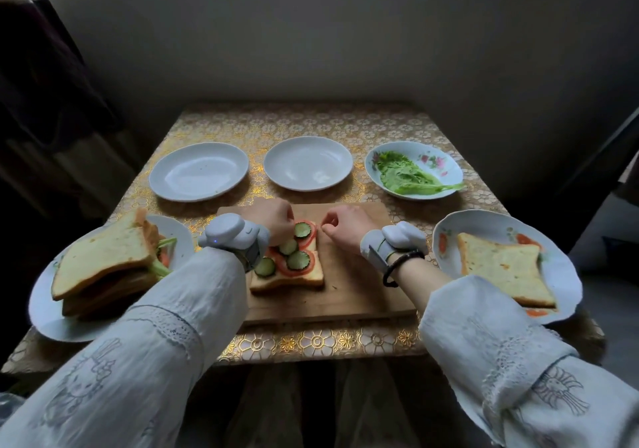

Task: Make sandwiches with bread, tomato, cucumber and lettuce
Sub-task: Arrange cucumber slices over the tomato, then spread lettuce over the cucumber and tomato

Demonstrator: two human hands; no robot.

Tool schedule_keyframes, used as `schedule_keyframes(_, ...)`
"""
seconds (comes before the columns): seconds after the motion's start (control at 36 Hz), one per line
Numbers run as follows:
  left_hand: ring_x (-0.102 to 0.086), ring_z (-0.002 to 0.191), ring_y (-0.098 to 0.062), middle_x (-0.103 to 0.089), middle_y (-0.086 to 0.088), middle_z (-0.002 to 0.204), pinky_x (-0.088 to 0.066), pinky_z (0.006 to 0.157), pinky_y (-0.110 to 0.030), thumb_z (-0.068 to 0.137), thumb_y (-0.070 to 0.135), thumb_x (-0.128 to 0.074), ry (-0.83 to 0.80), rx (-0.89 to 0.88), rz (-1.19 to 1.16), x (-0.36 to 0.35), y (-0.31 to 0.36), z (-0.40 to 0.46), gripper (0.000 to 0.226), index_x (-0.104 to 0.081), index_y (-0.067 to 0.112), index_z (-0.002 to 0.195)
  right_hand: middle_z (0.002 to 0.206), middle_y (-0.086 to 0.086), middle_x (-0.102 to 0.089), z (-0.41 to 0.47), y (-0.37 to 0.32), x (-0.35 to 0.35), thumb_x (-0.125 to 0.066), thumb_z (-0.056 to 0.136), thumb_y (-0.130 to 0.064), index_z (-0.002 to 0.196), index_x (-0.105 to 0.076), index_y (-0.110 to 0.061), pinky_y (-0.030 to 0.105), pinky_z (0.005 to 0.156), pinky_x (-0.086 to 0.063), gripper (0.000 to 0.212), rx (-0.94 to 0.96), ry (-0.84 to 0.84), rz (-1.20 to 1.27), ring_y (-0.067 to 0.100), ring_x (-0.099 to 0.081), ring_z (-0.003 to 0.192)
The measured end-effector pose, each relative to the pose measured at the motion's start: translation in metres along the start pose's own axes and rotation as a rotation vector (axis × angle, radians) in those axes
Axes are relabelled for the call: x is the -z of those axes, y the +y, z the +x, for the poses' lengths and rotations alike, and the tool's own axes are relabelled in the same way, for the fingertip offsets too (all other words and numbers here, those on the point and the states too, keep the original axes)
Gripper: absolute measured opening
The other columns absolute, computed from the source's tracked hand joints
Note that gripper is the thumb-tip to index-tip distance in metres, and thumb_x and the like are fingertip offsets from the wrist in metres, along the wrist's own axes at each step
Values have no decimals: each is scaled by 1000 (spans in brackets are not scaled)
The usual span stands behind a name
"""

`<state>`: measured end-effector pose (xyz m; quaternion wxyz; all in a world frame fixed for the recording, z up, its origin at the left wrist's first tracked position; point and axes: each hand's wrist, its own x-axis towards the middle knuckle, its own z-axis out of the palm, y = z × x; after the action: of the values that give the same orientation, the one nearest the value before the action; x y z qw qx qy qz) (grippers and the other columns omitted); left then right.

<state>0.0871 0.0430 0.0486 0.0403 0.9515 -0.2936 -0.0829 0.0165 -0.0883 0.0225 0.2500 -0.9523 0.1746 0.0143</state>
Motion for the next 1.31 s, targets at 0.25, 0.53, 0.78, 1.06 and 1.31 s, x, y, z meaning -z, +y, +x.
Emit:
schedule_keyframes(0.25,-54,113,-30,-60,-11,122,-42,91,-33,95,22,-45,-189,-182,156,19,69,45,34,-57,2,120,121,7,-66,17,51,59,-47,92,-13,112,-68,-13,33,96,-49,30,-43,-3,-70,26,-59,114)
schedule_keyframes(0.53,-41,133,-27,-41,-11,146,-33,108,-32,94,28,-51,-159,-338,153,19,145,116,55,-34,13,144,120,10,-66,54,128,114,-45,92,-8,111,-69,-10,35,97,-50,32,-212,72,-146,31,-61,112)
schedule_keyframes(0.78,-40,129,-27,-48,-8,137,-36,107,-37,95,25,-49,-100,-404,151,-19,165,168,40,-50,22,134,120,7,-65,81,168,104,-51,89,-12,111,-70,-15,32,92,-48,29,-292,19,-287,25,-60,111)
schedule_keyframes(1.06,-49,117,-24,-55,-2,119,-36,102,-38,89,33,-59,-33,-457,104,-39,175,179,24,-66,27,111,131,13,-52,100,177,98,-47,92,-8,125,-55,-7,35,89,-46,34,-307,65,-282,30,-55,116)
schedule_keyframes(1.31,-61,92,-24,-68,-9,98,-50,78,-31,85,18,-52,1,-352,-260,-29,172,177,22,-67,9,97,107,12,-65,100,172,101,-47,88,-5,103,-68,-5,27,69,-40,25,-373,148,-149,30,-60,100)
